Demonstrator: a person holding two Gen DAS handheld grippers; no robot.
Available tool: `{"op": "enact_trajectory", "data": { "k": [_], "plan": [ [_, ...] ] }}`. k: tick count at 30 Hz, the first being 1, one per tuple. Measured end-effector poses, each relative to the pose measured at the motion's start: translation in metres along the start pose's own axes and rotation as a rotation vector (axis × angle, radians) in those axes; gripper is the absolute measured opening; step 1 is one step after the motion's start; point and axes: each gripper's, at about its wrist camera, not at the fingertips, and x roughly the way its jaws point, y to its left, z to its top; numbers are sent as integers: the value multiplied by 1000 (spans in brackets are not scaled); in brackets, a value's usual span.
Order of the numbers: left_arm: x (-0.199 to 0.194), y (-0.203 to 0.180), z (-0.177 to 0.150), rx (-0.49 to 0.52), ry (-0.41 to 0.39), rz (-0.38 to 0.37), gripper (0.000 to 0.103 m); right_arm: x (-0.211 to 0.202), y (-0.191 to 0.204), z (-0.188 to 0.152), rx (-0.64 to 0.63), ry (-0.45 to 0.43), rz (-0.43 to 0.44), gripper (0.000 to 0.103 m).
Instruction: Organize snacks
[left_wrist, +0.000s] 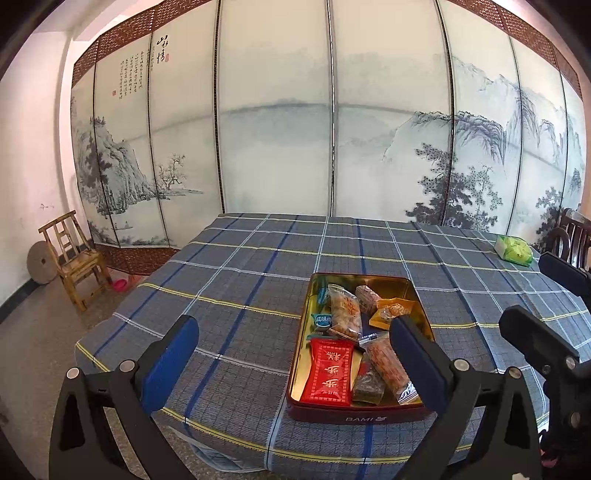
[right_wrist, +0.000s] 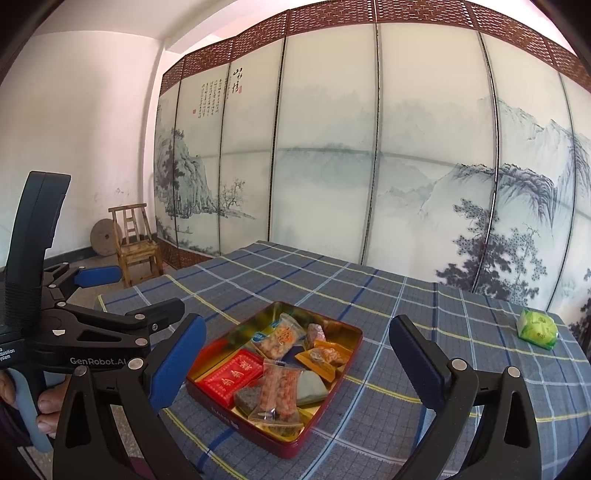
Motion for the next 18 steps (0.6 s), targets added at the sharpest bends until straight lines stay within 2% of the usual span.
{"op": "enact_trajectory", "data": {
  "k": [11,15,18],
  "plan": [
    [15,-15,-2,29,44,6,103,11,-22,-18,50,49,-3,100],
    [17,-26,-1,52,27,15,103,17,-49,-30,77,84,-10,101],
    [19,-35,2,80,19,19,103,26,-88,-43,104,133,-46,102]
  ]
}}
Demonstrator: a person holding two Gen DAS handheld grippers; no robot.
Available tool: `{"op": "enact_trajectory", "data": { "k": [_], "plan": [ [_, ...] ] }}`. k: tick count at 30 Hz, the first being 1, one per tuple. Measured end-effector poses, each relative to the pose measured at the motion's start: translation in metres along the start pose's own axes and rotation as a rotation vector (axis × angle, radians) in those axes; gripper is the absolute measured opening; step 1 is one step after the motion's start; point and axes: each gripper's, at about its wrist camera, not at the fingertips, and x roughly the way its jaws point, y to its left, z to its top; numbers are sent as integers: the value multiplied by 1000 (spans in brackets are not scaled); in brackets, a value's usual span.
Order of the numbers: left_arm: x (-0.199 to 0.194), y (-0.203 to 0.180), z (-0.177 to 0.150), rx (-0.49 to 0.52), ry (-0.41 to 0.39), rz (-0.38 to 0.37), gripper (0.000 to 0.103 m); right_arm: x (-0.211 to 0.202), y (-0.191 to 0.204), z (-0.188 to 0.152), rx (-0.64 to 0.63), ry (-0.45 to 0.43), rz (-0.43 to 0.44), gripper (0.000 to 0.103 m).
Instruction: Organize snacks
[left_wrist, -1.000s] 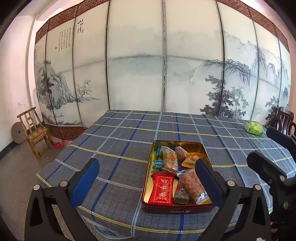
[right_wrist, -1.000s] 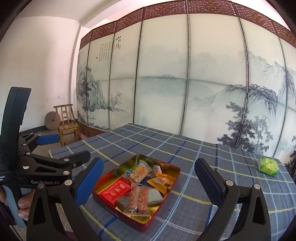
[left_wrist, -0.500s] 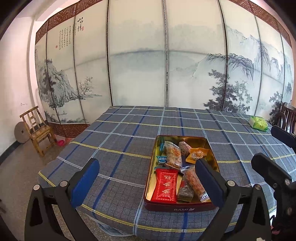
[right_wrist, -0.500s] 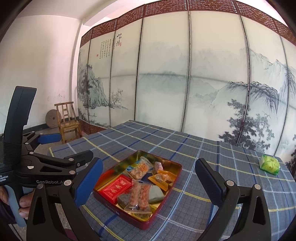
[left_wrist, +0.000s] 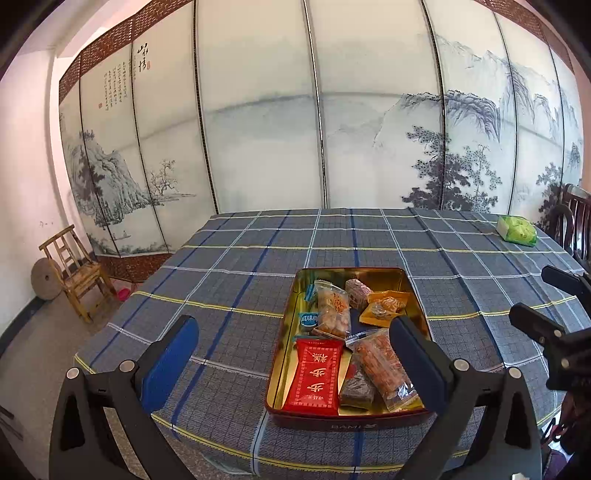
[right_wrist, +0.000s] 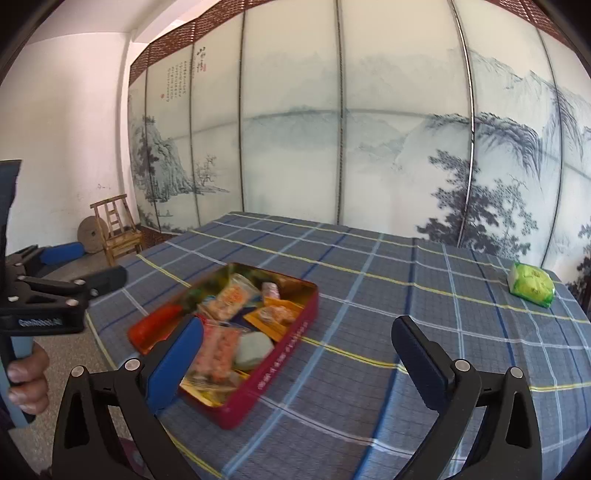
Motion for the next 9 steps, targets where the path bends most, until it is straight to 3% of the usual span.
{"op": "enact_trajectory", "data": {
  "k": [6,9],
  "plan": [
    [3,-14,9,17,9,9,102,43,-121,-29,67,195,-165,102],
    [7,-19,14,29,28,23,102,66,-190,-46,133,337,-263,102]
  ]
}}
